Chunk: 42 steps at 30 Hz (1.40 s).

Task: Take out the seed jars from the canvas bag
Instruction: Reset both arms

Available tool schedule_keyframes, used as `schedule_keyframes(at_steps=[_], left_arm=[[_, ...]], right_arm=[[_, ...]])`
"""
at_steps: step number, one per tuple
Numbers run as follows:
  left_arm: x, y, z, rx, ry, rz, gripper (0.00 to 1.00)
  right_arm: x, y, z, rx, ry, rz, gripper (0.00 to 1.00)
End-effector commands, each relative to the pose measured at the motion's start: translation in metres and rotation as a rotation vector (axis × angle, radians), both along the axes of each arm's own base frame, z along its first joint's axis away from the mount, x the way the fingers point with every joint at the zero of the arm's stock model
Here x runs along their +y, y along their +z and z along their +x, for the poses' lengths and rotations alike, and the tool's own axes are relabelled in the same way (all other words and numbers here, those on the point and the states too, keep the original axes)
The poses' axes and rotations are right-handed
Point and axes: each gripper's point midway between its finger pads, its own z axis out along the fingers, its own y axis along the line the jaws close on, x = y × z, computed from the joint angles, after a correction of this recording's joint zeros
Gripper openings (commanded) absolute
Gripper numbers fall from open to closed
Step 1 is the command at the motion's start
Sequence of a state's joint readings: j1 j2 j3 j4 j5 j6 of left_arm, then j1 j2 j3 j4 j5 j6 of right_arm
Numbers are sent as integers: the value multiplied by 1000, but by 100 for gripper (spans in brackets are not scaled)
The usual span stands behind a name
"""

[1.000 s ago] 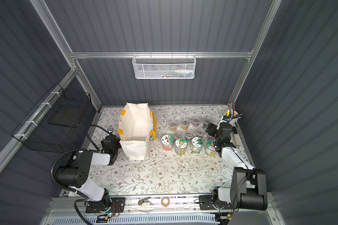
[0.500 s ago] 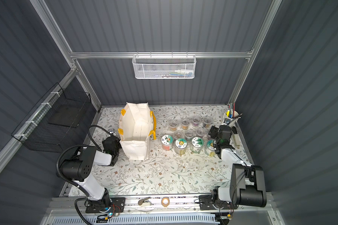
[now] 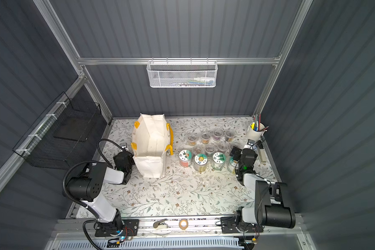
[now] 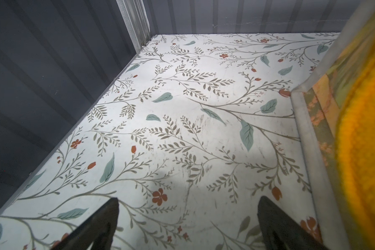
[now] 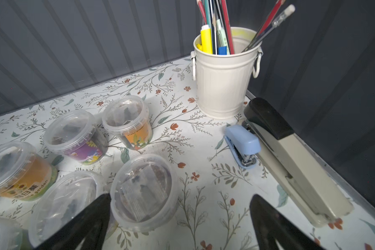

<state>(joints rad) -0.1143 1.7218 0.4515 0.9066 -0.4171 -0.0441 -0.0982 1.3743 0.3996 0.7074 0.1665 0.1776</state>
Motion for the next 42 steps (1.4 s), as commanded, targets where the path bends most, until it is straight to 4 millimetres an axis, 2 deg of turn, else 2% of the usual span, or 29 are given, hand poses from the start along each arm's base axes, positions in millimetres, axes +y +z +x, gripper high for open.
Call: schedule_keyframes(at_steps=[1, 5, 12, 42], left_arm=[[1, 10, 5, -38, -5, 4, 100], [1, 11, 5, -38, -5, 3, 100], [1, 11, 5, -39, -4, 4, 100], [1, 10, 4, -38, -3, 6, 100]], right_arm=[[2, 8, 5, -37, 13, -20, 99], [18, 7, 8, -61, 90, -50, 99], [19, 4, 0, -136, 89, -67, 99], [21, 2, 0, -117, 92, -68, 99]])
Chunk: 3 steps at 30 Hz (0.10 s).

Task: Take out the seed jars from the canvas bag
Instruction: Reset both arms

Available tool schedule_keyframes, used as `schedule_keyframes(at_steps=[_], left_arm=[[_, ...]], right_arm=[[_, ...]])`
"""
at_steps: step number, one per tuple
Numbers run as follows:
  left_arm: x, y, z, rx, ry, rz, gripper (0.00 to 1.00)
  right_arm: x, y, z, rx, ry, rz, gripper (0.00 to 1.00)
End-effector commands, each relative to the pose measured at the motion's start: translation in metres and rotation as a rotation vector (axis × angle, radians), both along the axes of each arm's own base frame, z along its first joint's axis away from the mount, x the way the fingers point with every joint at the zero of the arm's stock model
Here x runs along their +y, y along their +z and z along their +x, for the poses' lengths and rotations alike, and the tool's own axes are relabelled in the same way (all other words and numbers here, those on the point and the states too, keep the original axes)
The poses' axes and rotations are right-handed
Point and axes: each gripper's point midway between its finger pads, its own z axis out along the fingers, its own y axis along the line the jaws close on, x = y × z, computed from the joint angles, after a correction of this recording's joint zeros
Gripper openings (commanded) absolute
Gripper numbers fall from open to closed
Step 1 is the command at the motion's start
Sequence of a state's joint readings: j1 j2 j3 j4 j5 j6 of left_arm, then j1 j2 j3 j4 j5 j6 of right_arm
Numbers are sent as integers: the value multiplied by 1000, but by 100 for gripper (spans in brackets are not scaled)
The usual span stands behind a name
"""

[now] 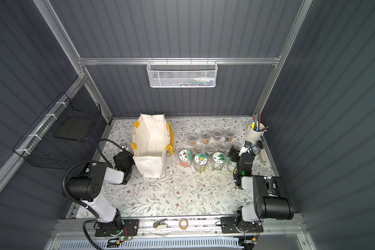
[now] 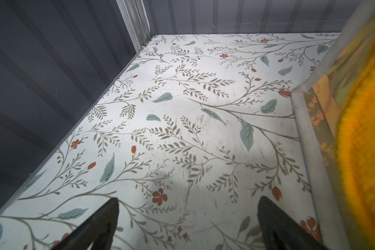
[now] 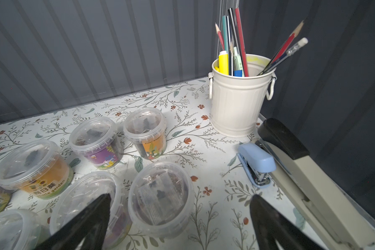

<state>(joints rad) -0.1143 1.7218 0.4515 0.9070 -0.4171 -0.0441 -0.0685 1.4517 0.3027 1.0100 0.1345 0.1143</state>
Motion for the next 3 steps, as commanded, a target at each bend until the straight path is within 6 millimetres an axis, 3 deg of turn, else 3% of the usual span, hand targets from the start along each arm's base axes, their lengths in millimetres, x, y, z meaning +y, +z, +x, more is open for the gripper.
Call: schedule_keyframes(at_steps=[1, 3], left_arm=[[1, 11, 4, -39, -4, 5, 100], [1, 10, 4, -38, -3, 6, 100]], right_arm=[[3, 0, 0, -5, 12, -8, 99], [3, 0, 0, -6, 12, -10, 99]])
